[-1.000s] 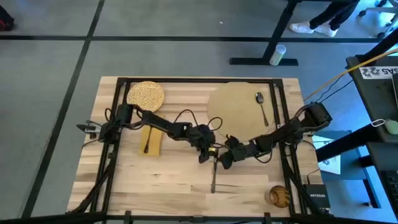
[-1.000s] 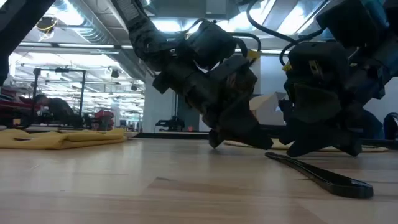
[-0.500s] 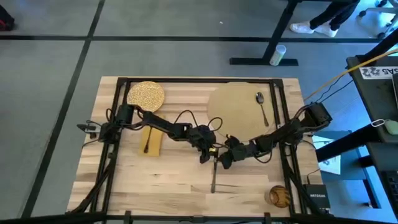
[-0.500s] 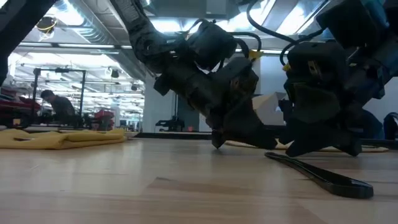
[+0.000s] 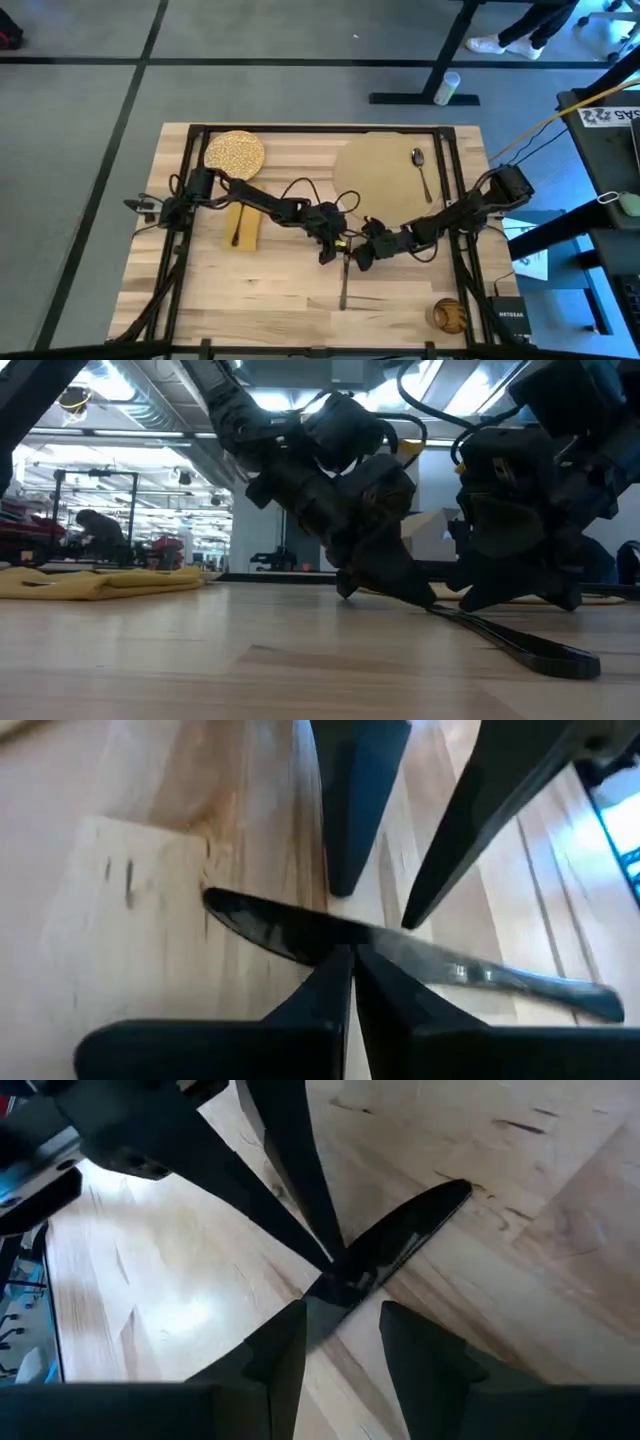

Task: Set table place
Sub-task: Put the knife to the left of the spoon on the woven mat

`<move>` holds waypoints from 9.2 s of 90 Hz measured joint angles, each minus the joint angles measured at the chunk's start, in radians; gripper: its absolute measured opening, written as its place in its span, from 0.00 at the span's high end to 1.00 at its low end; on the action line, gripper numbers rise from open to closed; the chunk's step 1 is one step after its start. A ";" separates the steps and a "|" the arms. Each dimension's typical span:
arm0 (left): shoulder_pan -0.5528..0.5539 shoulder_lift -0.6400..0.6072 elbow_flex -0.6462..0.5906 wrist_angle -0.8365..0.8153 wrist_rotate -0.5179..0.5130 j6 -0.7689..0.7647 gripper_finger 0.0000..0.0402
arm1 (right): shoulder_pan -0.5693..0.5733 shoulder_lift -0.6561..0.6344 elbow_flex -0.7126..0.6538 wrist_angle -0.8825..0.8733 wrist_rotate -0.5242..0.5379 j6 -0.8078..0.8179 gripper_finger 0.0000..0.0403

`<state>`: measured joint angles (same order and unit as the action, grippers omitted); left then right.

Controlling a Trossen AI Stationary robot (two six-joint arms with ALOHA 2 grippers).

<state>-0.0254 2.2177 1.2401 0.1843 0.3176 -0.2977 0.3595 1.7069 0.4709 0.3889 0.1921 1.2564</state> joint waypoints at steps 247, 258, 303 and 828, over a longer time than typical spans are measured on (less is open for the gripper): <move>-0.001 -0.052 -0.002 0.033 -0.005 0.004 1.00 | -0.066 0.010 0.003 -0.016 0.000 -0.033 0.70; 0.000 -0.053 -0.002 0.051 0.024 -0.006 1.00 | -0.066 0.010 0.003 -0.016 -0.002 -0.032 0.70; -0.002 -0.006 0.003 0.128 0.021 0.021 1.00 | -0.066 0.010 0.003 -0.013 -0.008 -0.032 0.70; -0.020 -0.100 -0.007 -0.143 -0.143 0.155 1.00 | -0.125 0.080 0.035 0.141 -0.241 -0.106 0.53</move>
<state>-0.0453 2.1178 1.2335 0.0410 0.1746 -0.1430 0.2344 1.7874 0.5064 0.5301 -0.0486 1.1502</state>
